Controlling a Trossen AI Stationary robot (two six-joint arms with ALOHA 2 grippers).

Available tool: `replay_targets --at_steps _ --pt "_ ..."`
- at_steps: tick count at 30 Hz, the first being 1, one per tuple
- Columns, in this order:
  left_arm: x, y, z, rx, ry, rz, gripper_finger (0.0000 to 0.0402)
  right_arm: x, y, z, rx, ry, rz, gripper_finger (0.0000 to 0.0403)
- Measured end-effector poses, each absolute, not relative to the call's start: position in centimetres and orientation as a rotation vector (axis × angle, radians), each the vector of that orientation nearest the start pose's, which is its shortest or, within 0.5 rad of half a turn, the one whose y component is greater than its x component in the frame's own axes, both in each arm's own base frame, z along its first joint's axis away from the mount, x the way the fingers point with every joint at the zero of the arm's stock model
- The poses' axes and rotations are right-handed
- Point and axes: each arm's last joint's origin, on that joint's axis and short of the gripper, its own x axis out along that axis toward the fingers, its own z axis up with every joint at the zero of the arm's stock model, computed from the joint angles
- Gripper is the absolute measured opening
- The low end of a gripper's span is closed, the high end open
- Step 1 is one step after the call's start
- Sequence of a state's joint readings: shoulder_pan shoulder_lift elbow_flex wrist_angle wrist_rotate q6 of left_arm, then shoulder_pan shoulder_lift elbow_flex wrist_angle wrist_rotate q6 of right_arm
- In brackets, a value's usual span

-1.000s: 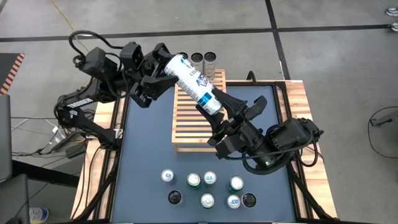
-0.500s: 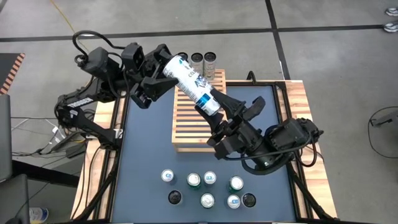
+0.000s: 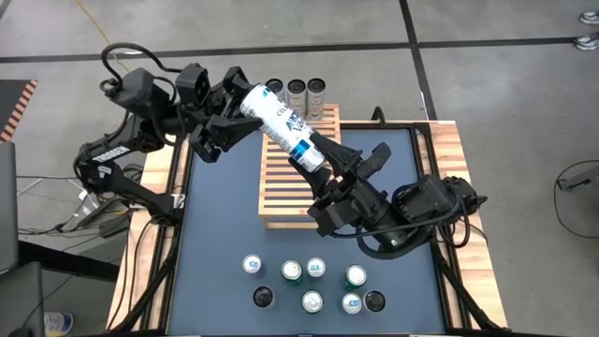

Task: Place canned beverage on shelf
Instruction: Put the white blue soda can on the shelf

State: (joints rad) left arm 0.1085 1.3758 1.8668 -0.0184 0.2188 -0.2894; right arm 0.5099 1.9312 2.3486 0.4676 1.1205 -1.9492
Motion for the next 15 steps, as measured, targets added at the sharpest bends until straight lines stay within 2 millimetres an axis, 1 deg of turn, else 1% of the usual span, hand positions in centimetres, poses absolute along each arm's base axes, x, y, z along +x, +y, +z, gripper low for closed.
replay_targets --at_steps 3,8,11,15 --pt "24.1 2.3 57.3 -0.222 -0.422 -0.163 0.0314 33.1 15.4 56.7 -1.172 0.131 -0.869 0.0197" --pt "22.6 2.2 57.8 -0.231 -0.426 -0.176 0.0314 32.9 15.4 56.9 -1.161 0.106 -0.872 0.0197" --pt "22.4 2.2 57.9 -0.219 -0.441 -0.164 0.0313 32.6 15.3 57.1 -1.149 0.100 -0.877 0.0197" --pt "22.4 2.2 57.9 -0.238 -0.434 -0.165 0.0313 33.0 15.2 56.9 -1.165 0.115 -0.876 0.0197"
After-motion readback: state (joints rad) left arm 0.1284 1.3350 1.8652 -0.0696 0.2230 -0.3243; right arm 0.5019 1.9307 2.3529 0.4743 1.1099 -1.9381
